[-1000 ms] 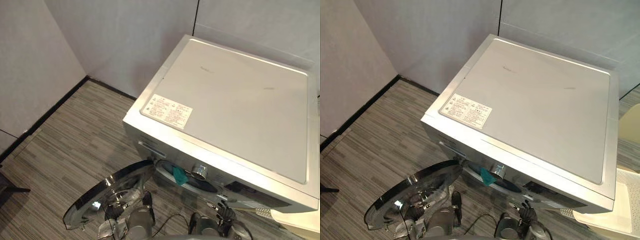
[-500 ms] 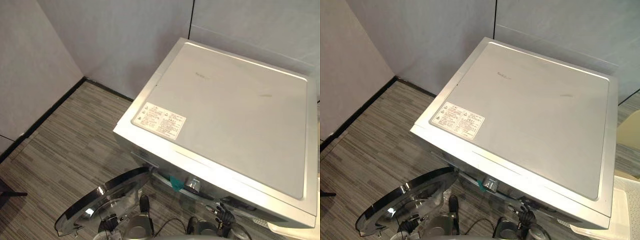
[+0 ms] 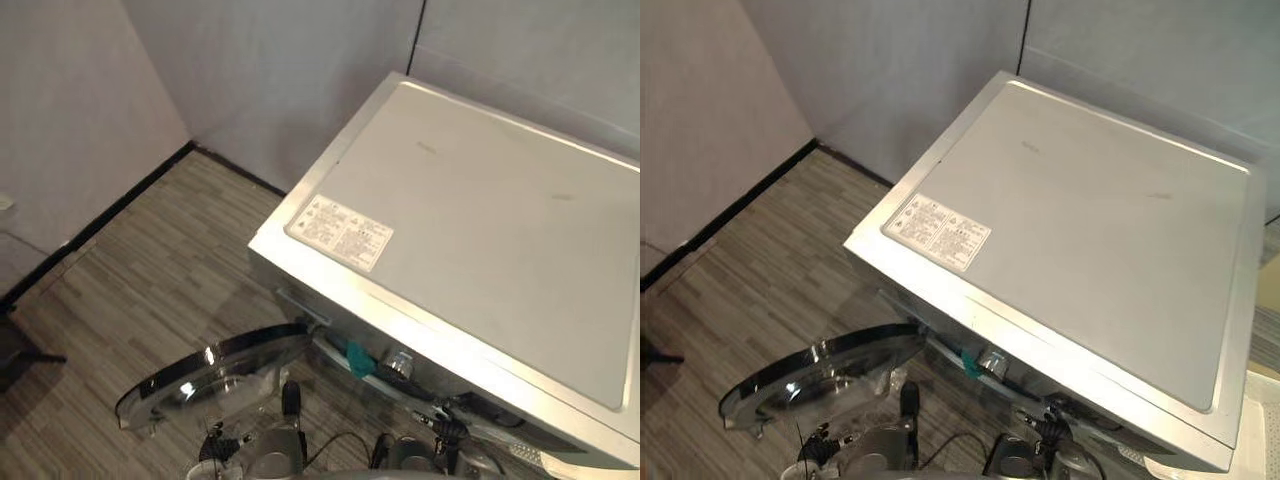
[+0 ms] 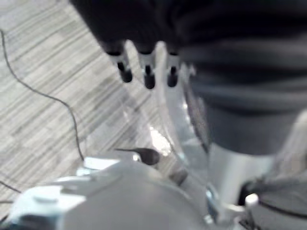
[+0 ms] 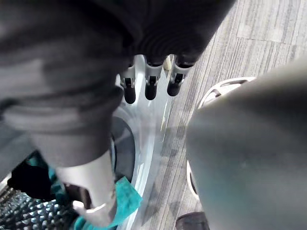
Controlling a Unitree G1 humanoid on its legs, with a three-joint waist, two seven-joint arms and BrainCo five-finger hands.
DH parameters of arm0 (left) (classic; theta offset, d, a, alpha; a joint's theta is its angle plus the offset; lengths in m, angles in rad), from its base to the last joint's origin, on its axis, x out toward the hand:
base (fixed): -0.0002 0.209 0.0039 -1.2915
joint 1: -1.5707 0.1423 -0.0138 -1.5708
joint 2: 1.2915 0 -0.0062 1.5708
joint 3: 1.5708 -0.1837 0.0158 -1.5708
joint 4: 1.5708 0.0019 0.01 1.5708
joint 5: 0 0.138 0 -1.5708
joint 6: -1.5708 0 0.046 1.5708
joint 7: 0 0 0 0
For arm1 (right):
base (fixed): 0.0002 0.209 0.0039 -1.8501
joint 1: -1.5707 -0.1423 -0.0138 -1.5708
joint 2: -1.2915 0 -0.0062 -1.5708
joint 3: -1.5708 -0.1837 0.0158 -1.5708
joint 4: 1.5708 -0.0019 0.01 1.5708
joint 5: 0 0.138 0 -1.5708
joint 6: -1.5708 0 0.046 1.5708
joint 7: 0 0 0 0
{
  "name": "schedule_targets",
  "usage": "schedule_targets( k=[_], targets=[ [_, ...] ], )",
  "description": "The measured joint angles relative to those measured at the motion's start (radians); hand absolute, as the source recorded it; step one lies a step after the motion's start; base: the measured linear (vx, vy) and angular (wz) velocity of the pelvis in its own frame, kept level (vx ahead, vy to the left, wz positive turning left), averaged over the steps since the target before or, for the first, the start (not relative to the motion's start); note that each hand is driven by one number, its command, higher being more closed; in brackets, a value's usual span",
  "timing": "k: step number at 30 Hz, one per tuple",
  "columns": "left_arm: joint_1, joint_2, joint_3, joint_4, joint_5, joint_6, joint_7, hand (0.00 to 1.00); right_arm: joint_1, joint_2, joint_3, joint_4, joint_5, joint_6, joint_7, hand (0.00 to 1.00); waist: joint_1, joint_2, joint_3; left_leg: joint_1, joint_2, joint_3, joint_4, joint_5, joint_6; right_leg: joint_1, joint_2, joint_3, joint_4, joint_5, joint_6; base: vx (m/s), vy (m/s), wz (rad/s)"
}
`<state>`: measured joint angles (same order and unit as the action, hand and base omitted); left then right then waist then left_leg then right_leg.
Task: Pick up the laundry basket with both hands and put the clothes into the washing machine.
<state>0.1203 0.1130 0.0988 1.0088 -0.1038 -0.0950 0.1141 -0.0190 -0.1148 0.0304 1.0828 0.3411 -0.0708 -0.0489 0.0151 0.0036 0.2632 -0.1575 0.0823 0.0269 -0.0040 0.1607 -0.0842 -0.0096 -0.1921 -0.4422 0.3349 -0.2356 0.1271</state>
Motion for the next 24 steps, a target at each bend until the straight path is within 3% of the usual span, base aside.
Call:
schedule_targets(
  k=[2,3,4,5,6,7,8,11,13,19,22,24],
  targets=[
    [-0.008,-0.007,-0.016,-0.002,-0.002,0.0,0.001,0.0,-0.011,-0.016,0.025,-0.008,0.0,-0.002,0.011,0.0,0.003,0.021,0.012,-0.015,0.001,-0.004,0.005,-0.005,-0.002,0.0,-0.002,-0.028,0.012,-0.013,0.009,-0.16,0.002,0.48],
    [-0.016,-0.008,-0.018,-0.005,-0.002,0.001,0.001,0.0,-0.019,-0.016,0.022,-0.008,0.001,-0.002,0.01,0.0,0.001,0.02,0.015,-0.03,0.003,0.019,0.021,-0.07,-0.031,0.001,-0.015,-0.049,-0.011,0.011,-0.01,-0.11,0.035,0.37],
    [-0.026,0.007,-0.016,-0.018,-0.005,0.0,0.001,0.0,-0.039,-0.004,0.018,-0.007,0.001,-0.006,0.01,0.0,0.007,0.0,0.025,-0.091,0.004,0.066,0.223,-0.096,0.002,-0.018,-0.051,-0.055,-0.002,0.041,-0.034,-0.11,0.052,0.29],
    [-0.025,0.007,-0.013,-0.021,-0.009,-0.001,0.002,0.0,-0.045,-0.001,0.018,-0.008,0.002,-0.008,0.01,0.0,0.009,0.0,0.026,-0.112,0.005,0.071,0.35,-0.118,0.013,-0.025,-0.065,-0.05,0.008,0.044,-0.032,-0.06,0.051,0.09],
    [-0.022,-0.004,-0.008,-0.021,-0.012,-0.001,0.002,0.0,-0.048,0.002,0.018,-0.008,0.002,-0.009,0.01,0.0,0.006,0.002,0.026,-0.114,0.012,0.066,0.473,-0.192,0.01,-0.027,-0.078,-0.042,0.018,0.047,-0.031,-0.04,0.076,-0.08],
    [-0.013,-0.013,-0.005,-0.02,-0.011,-0.001,0.005,0.0,-0.053,0.004,0.017,-0.012,0.002,-0.01,0.011,0.0,0.004,0.016,0.021,-0.084,0.032,0.046,0.506,-0.25,-0.038,-0.026,-0.079,-0.028,0.026,0.053,-0.025,-0.04,0.178,-0.25],
    [-0.013,-0.018,-0.007,-0.016,-0.011,0.002,0.002,0.0,-0.062,0.006,-0.001,-0.011,0.002,-0.01,0.011,0.0,-0.002,0.037,0.011,-0.04,0.036,0.044,0.438,-0.284,-0.023,-0.026,-0.063,-0.012,0.011,0.074,-0.02,-0.03,0.198,-0.28],
    [-0.03,-0.001,-0.012,-0.016,-0.011,0.001,0.001,0.0,-0.052,0.048,-0.055,-0.006,0.004,-0.004,0.014,0.0,-0.002,0.005,-0.008,0.045,0.019,0.059,0.251,-0.28,-0.015,-0.011,-0.054,-0.009,-0.07,0.132,-0.002,-0.03,0.13,-0.14],
    [-0.027,0.009,-0.028,-0.017,-0.011,0.002,0.0,0.0,-0.036,0.057,-0.08,-0.006,0.014,0.0,0.013,0.0,-0.002,-0.011,-0.025,0.083,-0.006,0.066,0.174,-0.24,-0.006,-0.005,-0.066,-0.006,-0.105,0.164,0.007,-0.06,0.099,-0.08],
    [-0.034,0.009,-0.066,-0.015,-0.002,-0.001,-0.006,0.0,-0.008,0.053,-0.111,-0.006,0.043,0.004,0.014,0.0,-0.004,-0.013,-0.063,0.163,-0.071,0.097,-0.025,-0.135,0.039,0.001,-0.103,0.01,-0.185,0.22,0.06,-0.07,0.09,-0.06],
    [-0.039,0.015,-0.065,0.005,0.001,-0.003,-0.006,0.0,-0.024,0.063,-0.107,0.003,0.04,0.012,0.015,0.0,0.002,-0.025,-0.066,0.169,-0.08,0.153,-0.049,-0.124,0.055,-0.026,-0.101,0.045,-0.2,0.249,0.051,-0.07,0.075,-0.4],
    [-0.038,0.024,-0.064,0.02,0.014,-0.002,-0.007,0.0,-0.037,0.077,-0.096,0.002,0.04,0.012,0.018,0.0,0.002,-0.031,-0.067,0.175,-0.078,0.18,-0.045,-0.128,0.061,-0.031,-0.109,0.03,-0.193,0.269,0.023,-0.04,0.052,-0.48]
  ],
)
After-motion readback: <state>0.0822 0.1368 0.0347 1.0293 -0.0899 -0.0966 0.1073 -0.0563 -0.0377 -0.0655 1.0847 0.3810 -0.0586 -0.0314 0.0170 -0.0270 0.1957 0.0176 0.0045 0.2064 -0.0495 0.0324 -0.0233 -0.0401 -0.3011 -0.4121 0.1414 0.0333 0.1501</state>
